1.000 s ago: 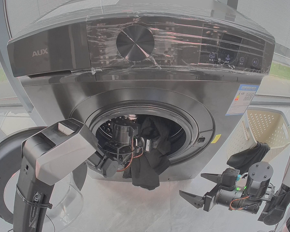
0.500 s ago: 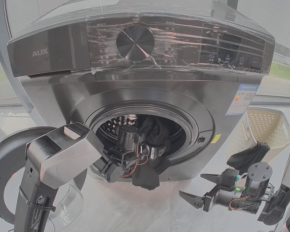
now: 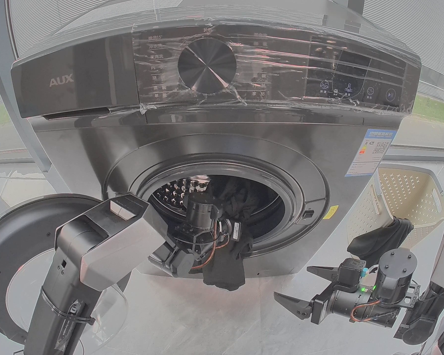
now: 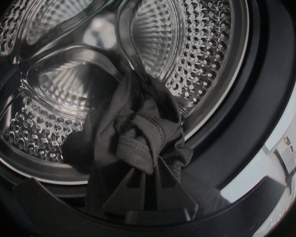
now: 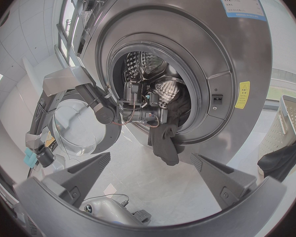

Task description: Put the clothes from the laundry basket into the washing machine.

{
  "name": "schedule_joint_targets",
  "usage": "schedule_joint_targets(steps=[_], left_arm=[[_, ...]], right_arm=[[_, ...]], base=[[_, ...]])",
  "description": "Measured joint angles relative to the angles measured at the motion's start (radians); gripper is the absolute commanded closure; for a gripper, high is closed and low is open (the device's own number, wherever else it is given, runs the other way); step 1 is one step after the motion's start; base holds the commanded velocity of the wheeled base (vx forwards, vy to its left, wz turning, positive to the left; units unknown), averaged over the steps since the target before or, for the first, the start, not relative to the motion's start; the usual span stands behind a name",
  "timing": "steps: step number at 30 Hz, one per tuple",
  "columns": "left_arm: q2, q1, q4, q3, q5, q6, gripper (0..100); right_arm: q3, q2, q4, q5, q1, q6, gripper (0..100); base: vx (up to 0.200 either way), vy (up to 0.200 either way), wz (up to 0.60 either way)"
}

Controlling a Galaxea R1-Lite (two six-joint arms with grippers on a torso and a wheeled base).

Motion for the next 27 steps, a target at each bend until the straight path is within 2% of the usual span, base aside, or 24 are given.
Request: schedule_joint_targets(steps=[5,10,11,14,18,25,27], left_arm=[[0.006,0.030,-0.019,-0.104,0.082,-0.004,100],[0.006,0.066,-0.030,-0.180,0.118,-0.016,100],[0.005,0.069,-0.031,-0.183,0.120,-0.018,0],[0.005,0.069,-0.037,-0.171,0.122,-0.024,0],[-0.003,0.064,-0.043,-0.146,0.123,-0.047,0],[-0.061,0.045,-0.019,-0.049,0.110,-0.051,0],[-0.085,0.033,-0.001,0.006,0.087,-0.051,0]], right_arm=[[0.000,0.000,0.000,0.000,0.001,0.000,0],[0.000,0.002,0.000,0.000,0.002,0.000,0],[0.000,0.003,0.000,0.000,0.002,0.000,0],[0.000,0.004,0.000,0.000,0.003,0.000,0],[0.001,0.004,0.000,0.000,0.003,0.000,0],[0.001,0.005,0.000,0.000,0.003,0.000,0],[0.001,0.005,0.000,0.000,0.003,0.000,0]], base=[[0.000,0.000,0.00],[0.000,0.000,0.00],[0.000,0.000,0.00],[0.000,0.000,0.00],[0.000,0.000,0.00],[0.000,0.000,0.00],[0.000,0.000,0.00]])
